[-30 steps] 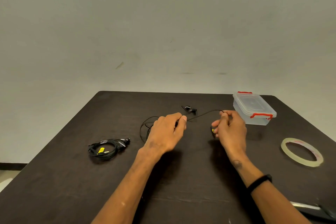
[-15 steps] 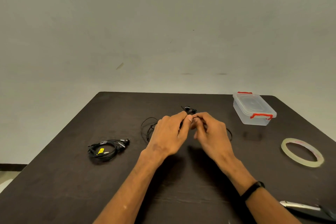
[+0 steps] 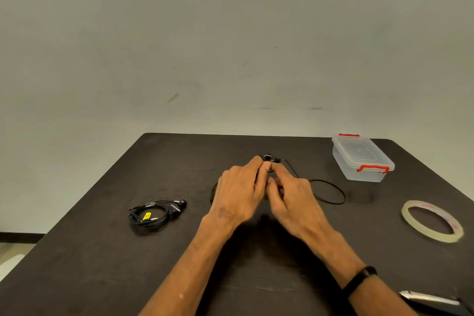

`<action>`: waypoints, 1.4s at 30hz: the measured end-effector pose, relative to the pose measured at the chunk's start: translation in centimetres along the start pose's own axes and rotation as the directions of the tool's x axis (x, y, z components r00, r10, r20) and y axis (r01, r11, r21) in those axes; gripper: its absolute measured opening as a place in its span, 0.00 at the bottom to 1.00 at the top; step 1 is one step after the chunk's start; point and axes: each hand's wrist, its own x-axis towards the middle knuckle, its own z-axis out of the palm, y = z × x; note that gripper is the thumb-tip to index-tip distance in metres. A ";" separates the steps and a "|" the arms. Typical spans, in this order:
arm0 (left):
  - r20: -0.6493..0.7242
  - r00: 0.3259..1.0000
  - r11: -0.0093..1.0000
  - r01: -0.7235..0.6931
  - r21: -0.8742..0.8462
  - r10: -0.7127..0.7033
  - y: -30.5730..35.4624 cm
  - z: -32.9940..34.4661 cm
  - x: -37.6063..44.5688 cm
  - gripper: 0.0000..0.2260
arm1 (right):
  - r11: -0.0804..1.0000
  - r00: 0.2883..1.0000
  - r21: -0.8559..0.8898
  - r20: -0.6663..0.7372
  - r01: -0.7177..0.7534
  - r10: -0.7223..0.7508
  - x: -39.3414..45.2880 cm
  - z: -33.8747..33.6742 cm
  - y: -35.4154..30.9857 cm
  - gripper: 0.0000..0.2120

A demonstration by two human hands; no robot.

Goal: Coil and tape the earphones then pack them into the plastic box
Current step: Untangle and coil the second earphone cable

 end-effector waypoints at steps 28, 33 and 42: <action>0.076 0.997 0.999 -0.002 0.039 -0.001 -0.1 -0.5 -0.3 0.12 | 0.996 0.987 -0.060 -0.141 0.071 -0.078 0.1 0.6 1.0 0.09; 0.050 0.999 1.000 0.011 0.021 -0.012 0.0 -0.2 -0.4 0.11 | 0.978 0.960 0.097 -0.193 -0.186 0.202 0.3 -0.3 1.3 0.07; 0.040 0.997 0.998 0.061 0.013 -0.061 0.0 -0.2 -0.4 0.11 | 0.945 0.908 0.164 -0.272 -0.284 0.320 0.4 -1.0 1.7 0.17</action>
